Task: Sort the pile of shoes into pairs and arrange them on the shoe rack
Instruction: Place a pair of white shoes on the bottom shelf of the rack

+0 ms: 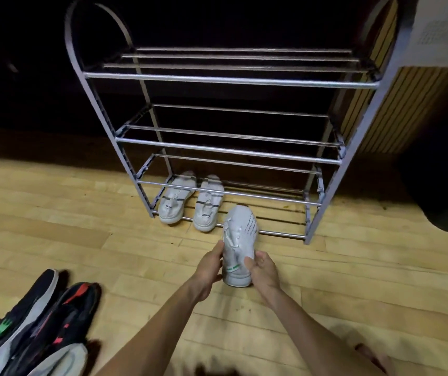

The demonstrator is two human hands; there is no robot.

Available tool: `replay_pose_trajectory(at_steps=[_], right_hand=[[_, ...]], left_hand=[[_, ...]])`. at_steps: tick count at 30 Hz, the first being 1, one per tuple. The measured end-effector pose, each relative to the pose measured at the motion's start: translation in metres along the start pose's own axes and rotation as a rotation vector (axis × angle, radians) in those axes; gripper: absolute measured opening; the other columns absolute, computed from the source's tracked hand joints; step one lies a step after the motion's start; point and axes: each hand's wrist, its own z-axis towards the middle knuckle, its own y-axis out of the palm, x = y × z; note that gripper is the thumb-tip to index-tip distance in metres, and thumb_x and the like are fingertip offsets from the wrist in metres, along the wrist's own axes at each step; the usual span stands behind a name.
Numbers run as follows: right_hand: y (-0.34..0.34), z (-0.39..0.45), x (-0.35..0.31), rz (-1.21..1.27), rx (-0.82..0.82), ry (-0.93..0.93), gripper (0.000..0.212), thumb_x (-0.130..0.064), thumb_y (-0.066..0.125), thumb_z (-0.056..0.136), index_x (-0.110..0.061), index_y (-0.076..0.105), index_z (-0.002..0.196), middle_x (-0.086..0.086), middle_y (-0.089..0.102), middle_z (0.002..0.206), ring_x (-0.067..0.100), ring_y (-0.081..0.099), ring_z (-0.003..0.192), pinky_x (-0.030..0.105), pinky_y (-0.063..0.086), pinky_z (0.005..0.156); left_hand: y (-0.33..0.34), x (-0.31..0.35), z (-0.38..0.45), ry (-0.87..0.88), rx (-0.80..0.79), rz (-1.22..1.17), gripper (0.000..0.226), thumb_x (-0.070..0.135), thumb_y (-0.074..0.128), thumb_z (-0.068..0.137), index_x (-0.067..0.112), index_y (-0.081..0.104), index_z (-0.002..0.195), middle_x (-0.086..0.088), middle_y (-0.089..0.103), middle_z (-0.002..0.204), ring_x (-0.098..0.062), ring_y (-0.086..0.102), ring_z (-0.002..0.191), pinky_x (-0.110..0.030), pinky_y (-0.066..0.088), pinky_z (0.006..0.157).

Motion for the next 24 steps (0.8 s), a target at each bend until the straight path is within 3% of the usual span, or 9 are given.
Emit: replay_pose_trajectory(at_steps=[4, 10, 14, 17, 21, 24], right_hand=[[-0.02, 0.029, -0.011, -0.029, 0.042, -0.02, 0.036, -0.013, 0.064, 0.092, -0.006, 0.059, 0.126, 0.012, 0.068, 0.122, 0.03, 0.065, 0.109, 0.048, 0.051, 0.099], [-0.046, 0.068, -0.034, -0.074, 0.124, -0.046, 0.03, -0.018, 0.06, 0.095, -0.011, 0.058, 0.124, 0.009, 0.068, 0.119, 0.028, 0.066, 0.106, 0.046, 0.053, 0.096], [-0.051, 0.097, -0.04, -0.05, 0.154, -0.046, 0.029, -0.018, 0.059, 0.095, -0.011, 0.057, 0.123, 0.01, 0.069, 0.117, 0.029, 0.066, 0.105, 0.045, 0.053, 0.095], [-0.056, 0.115, -0.038, -0.025, 0.18, -0.042, 0.027, -0.017, 0.058, 0.094, -0.011, 0.058, 0.12, 0.008, 0.071, 0.115, 0.027, 0.067, 0.103, 0.041, 0.054, 0.092], [-0.062, 0.137, -0.029, -0.013, 0.2, -0.014, 0.027, -0.019, 0.057, 0.095, -0.011, 0.058, 0.121, 0.008, 0.069, 0.117, 0.025, 0.066, 0.104, 0.041, 0.053, 0.093], [-0.065, 0.146, -0.026, -0.042, 0.237, -0.009, 0.035, -0.02, 0.055, 0.097, -0.006, 0.057, 0.129, 0.009, 0.068, 0.118, 0.024, 0.064, 0.103, 0.033, 0.051, 0.087]], left_hand=[[0.024, 0.009, 0.029, 0.025, 0.011, -0.008, 0.038, 0.045, 0.031, 0.103, 0.029, 0.065, 0.104, 0.017, 0.07, 0.1, -0.001, 0.063, 0.091, -0.027, 0.046, 0.072], [0.058, 0.032, 0.07, 0.114, -0.042, 0.024, 0.042, 0.042, 0.03, 0.103, 0.024, 0.066, 0.112, 0.008, 0.07, 0.109, -0.005, 0.063, 0.096, -0.028, 0.047, 0.074], [0.07, 0.04, 0.098, 0.136, -0.072, 0.074, 0.041, 0.043, 0.029, 0.103, 0.028, 0.067, 0.101, 0.021, 0.074, 0.088, 0.008, 0.067, 0.075, -0.018, 0.049, 0.06], [0.08, 0.041, 0.121, 0.163, -0.093, 0.082, 0.04, 0.042, 0.029, 0.105, 0.031, 0.066, 0.095, 0.027, 0.072, 0.077, 0.012, 0.066, 0.07, -0.007, 0.046, 0.048], [0.096, 0.029, 0.15, 0.19, -0.088, 0.099, 0.04, 0.039, 0.033, 0.104, 0.025, 0.07, 0.097, 0.016, 0.076, 0.085, 0.006, 0.069, 0.075, -0.008, 0.047, 0.055], [0.102, 0.02, 0.164, 0.174, -0.097, 0.096, 0.039, 0.037, 0.033, 0.104, 0.024, 0.07, 0.099, 0.013, 0.076, 0.089, 0.003, 0.07, 0.08, -0.009, 0.048, 0.058]])
